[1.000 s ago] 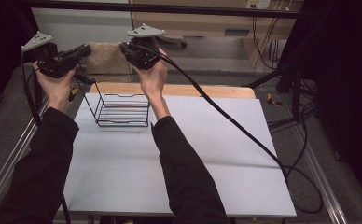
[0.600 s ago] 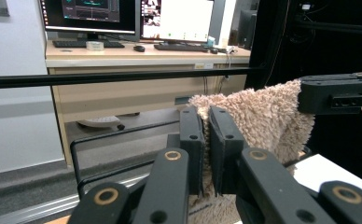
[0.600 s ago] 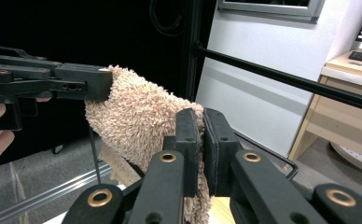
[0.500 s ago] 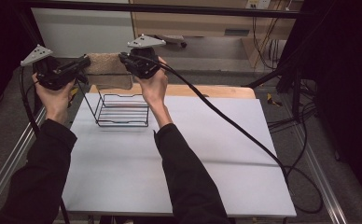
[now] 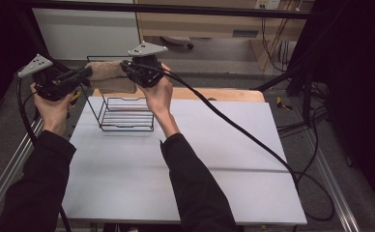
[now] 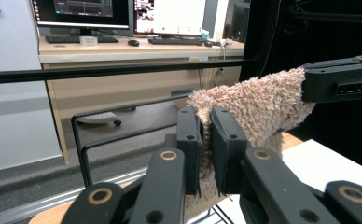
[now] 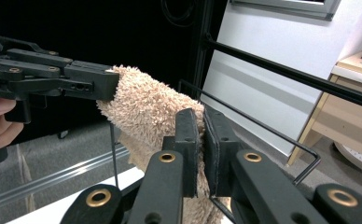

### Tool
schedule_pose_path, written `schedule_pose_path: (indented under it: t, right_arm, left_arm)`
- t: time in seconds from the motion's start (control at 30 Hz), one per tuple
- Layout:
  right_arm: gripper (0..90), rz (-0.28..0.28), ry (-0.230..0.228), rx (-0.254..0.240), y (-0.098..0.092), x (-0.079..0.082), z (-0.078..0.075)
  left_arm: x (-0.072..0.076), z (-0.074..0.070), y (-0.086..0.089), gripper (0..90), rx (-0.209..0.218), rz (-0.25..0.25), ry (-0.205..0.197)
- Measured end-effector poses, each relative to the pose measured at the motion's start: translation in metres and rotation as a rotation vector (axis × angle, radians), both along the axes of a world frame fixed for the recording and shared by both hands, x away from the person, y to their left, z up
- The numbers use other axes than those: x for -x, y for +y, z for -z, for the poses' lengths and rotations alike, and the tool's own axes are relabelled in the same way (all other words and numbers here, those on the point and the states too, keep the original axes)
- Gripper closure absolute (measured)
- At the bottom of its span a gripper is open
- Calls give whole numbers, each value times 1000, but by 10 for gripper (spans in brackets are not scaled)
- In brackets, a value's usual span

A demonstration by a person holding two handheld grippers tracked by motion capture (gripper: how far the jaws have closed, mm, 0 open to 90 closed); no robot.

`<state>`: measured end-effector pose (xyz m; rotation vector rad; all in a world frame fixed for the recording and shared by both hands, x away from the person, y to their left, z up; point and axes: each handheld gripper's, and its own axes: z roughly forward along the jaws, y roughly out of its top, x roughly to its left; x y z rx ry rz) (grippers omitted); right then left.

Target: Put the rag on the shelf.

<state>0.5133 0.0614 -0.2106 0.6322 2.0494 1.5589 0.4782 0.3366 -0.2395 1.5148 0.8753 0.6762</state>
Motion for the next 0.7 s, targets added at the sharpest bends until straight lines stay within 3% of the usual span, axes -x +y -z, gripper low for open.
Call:
schedule_pose_path:
  t: [0.27,0.37,0.53,0.63,0.7]
  right_arm:
    - [854,-17,15,41,0,6,2]
    - [855,-25,21,40,0,8,4]
    - [856,-35,43,25,-5,7,7]
    - [855,-42,42,33,-4,8,9]
    - [855,-47,47,35,-5,8,10]
  left_arm:
    - [4,-2,1,771,-25,-6,48]
    - [5,-7,5,696,-19,-17,78]
    - [8,-27,11,614,22,-49,68]
    - [5,-37,3,638,15,-63,79]
    - [0,-42,-11,679,-13,-58,101]
